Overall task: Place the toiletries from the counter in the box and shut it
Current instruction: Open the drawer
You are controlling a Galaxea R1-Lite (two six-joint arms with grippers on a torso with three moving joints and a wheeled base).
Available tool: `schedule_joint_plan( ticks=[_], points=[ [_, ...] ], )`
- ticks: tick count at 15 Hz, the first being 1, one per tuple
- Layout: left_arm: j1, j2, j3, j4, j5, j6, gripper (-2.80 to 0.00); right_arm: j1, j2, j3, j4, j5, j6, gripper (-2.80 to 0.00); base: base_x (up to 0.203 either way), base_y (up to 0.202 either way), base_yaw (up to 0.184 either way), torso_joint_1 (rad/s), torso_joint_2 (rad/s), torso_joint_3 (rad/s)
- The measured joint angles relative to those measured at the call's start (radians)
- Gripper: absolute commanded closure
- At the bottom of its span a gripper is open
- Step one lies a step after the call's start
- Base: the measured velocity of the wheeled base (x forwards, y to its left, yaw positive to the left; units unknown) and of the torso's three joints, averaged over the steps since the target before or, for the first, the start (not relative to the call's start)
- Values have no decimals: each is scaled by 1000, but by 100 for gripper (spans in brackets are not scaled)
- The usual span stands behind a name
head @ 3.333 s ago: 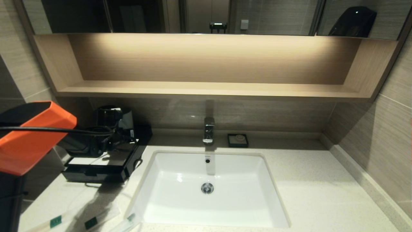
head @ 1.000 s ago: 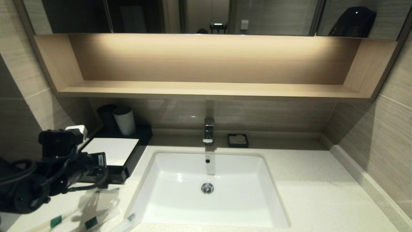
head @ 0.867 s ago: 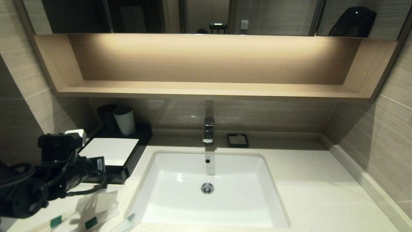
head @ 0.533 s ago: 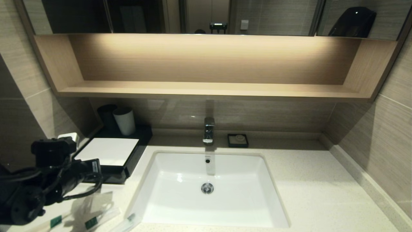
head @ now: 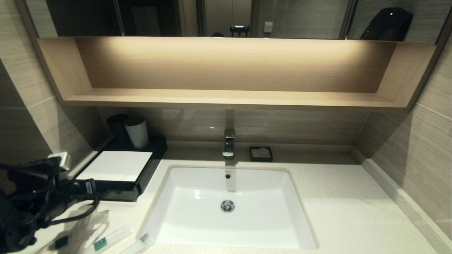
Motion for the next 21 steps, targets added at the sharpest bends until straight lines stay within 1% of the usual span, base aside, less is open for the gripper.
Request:
schedule_joint_plan(
  ticks=[2,5,9,12,21],
  points=[
    [8,16,-4,0,-28,-1,0,0,0,0,0,0,0,0,0,0,0,0,0,0],
    [11,45,-14,-18,-33,-1,0,0,0,0,0,0,0,0,0,0,0,0,0,0],
    [9,89,0,-83,-48,-3,0,0,0,0,0,0,0,0,0,0,0,0,0,0],
    [9,104,2,-86,-65,-4,0,0,0,0,0,0,0,0,0,0,0,0,0,0],
    [8,120,-2,-87,-73,-4,0,0,0,0,0,0,0,0,0,0,0,0,0,0]
  ],
)
